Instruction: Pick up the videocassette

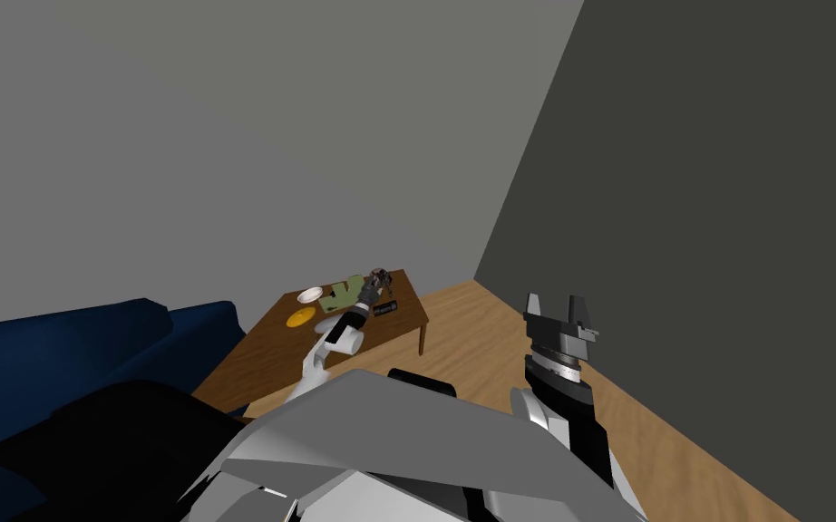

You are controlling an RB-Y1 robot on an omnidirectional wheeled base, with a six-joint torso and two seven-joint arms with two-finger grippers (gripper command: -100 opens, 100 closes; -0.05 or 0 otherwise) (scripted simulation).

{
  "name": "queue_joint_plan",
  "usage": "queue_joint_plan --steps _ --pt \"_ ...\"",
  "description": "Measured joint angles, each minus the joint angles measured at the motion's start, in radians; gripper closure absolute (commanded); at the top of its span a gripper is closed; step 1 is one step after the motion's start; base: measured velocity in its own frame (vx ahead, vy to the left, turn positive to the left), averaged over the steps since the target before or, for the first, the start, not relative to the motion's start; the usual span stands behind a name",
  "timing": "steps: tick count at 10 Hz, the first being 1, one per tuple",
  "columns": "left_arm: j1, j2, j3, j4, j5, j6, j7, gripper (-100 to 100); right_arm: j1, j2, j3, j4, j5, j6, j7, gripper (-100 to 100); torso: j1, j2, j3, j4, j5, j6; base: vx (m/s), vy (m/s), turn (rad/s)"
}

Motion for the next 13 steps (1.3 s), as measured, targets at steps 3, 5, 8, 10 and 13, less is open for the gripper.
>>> queue_joint_plan --steps 3,5,8,10,13 --pt "-0.050 0.020 0.017 0.064 0.026 0.093 0.014 -100 0.000 0.000 0.000 0.000 0.000 0.000 0.000 0 0.000 0.000 0.000 0.000 0.000 0.000 0.004 -0.008 -0.067" --pt "-0.077 0.037 0.022 0.128 0.044 0.132 0.024 -100 0.000 0.000 0.000 0.000 0.000 0.000 0.000 0 0.000 0.000 0.000 0.000 0.000 0.000 0.005 -0.011 -0.077" --pt "-0.105 0.044 0.034 0.160 0.057 0.218 0.031 -100 0.000 0.000 0.000 0.000 0.000 0.000 0.000 0 0.000 0.000 0.000 0.000 0.000 0.000 0.003 -0.004 -0.060" --pt "-0.131 0.066 0.036 0.224 0.079 0.260 0.041 -100 0.000 0.000 0.000 0.000 0.000 0.000 0.000 0 0.000 0.000 0.000 0.000 0.000 0.000 0.008 -0.008 -0.078" --pt "-0.156 0.069 0.052 0.252 0.087 0.339 0.049 -100 0.000 0.000 0.000 0.000 0.000 0.000 0.000 0 0.000 0.000 0.000 0.000 0.000 0.000 0.004 -0.004 -0.055"
